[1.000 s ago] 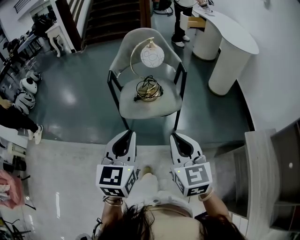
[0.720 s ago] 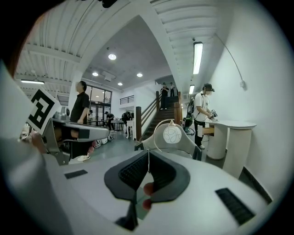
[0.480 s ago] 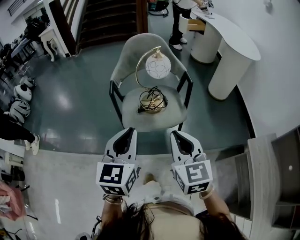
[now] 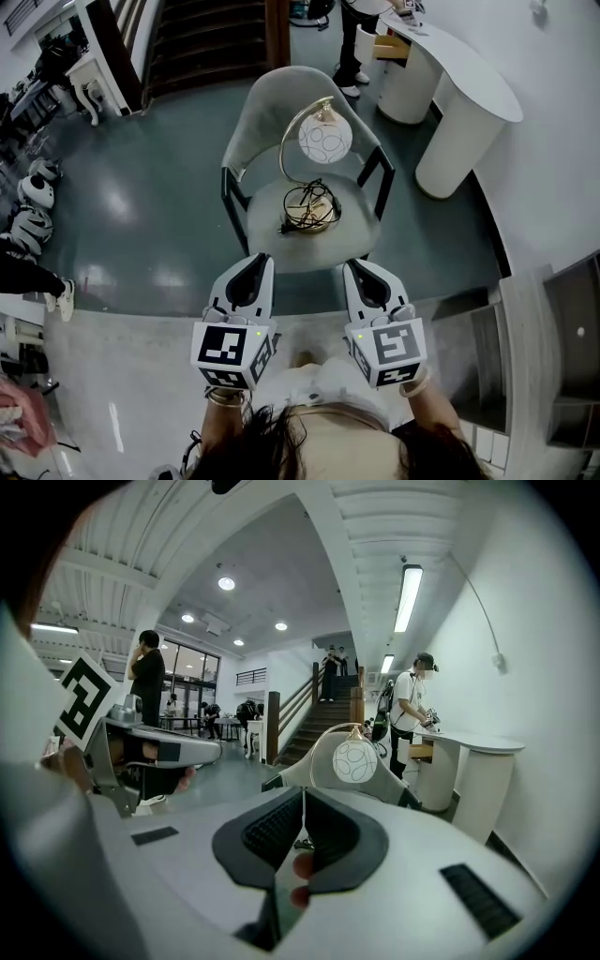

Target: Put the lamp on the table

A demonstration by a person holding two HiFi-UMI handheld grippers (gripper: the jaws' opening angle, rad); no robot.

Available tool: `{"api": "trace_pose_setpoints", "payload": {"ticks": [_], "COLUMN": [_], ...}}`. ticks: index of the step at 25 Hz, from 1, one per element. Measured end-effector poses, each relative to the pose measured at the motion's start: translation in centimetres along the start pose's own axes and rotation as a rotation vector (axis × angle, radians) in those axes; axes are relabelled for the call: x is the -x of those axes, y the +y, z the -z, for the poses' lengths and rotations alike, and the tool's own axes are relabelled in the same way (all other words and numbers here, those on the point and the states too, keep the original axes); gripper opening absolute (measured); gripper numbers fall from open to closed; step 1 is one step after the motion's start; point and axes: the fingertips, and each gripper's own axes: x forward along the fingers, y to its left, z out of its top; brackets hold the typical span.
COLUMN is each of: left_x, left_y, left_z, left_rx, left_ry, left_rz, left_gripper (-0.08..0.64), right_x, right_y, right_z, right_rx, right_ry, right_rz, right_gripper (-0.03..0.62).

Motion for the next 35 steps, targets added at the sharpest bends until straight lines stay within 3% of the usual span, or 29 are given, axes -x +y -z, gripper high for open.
{"api": "trace_pose_setpoints", "payload": {"ticks": [17,35], "left_x": [-5.8,-14.6], "left_y": [2.3,5.2], "left_z": [-1.0,-2.3], "left_rx": [0.013,0.013], "left_ry": [0.008,0.032], "left_rz": [0.017,-0.051], "left_gripper": [0.032,0.032], "right_x": [-5.6,-14.4], "right_y": [-3.7,-10.1], "right_z": [-0.2,2.3], "right_rx": [0.019,0.072], "right_ry": [0.021,0.095], "right_rz": [-0.025,-0.084], "right_gripper": [0.028,0.035]}}
